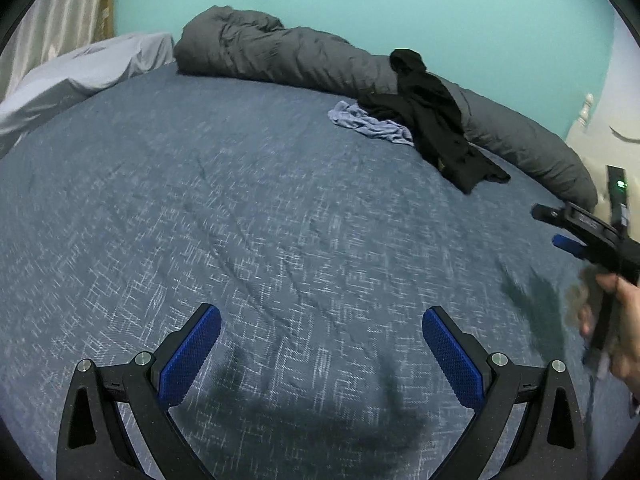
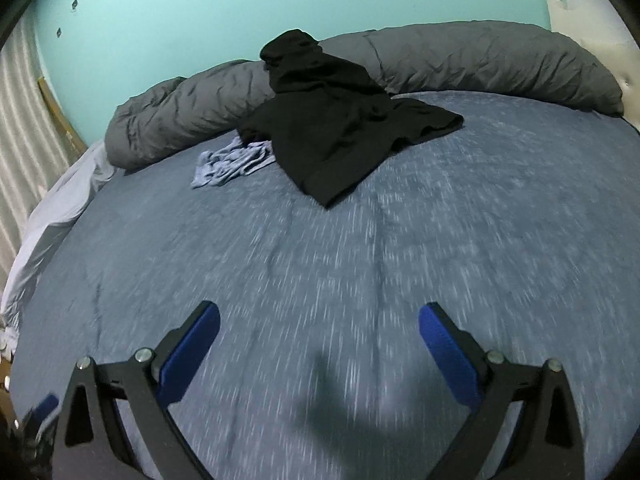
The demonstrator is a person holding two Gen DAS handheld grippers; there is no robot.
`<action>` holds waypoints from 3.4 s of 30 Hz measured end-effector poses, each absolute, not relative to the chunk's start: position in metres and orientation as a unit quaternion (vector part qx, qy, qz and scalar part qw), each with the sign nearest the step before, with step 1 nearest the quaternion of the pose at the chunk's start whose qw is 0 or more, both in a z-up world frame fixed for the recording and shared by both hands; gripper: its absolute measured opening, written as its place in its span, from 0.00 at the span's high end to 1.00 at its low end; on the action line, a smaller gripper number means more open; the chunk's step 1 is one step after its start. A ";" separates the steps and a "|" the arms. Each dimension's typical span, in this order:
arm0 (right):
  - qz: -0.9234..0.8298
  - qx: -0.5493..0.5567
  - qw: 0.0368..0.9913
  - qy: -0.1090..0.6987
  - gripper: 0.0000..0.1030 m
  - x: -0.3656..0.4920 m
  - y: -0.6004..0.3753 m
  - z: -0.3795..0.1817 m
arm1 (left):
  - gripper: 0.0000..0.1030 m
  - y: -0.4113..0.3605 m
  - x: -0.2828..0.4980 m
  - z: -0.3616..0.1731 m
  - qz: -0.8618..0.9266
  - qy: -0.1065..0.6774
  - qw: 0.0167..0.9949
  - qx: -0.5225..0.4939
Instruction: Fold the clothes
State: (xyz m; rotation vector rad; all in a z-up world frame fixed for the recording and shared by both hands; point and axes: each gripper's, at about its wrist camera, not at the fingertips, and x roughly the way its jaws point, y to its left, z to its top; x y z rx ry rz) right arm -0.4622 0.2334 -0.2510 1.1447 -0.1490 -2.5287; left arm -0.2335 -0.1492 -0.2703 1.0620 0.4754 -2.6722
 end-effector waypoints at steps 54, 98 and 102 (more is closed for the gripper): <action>-0.877 0.350 0.329 -0.032 0.99 -0.270 0.209 -0.157 | 0.00 -0.149 -0.176 -0.251 -0.938 0.156 0.073 0.302; -0.847 0.498 0.185 0.017 0.94 -0.388 0.220 -0.297 | 0.00 -0.163 -0.177 -0.288 -0.918 0.146 0.072 0.362; -0.867 0.459 0.195 0.011 0.96 -0.371 0.237 -0.263 | 0.00 -0.165 -0.176 -0.287 -0.918 0.150 0.076 0.360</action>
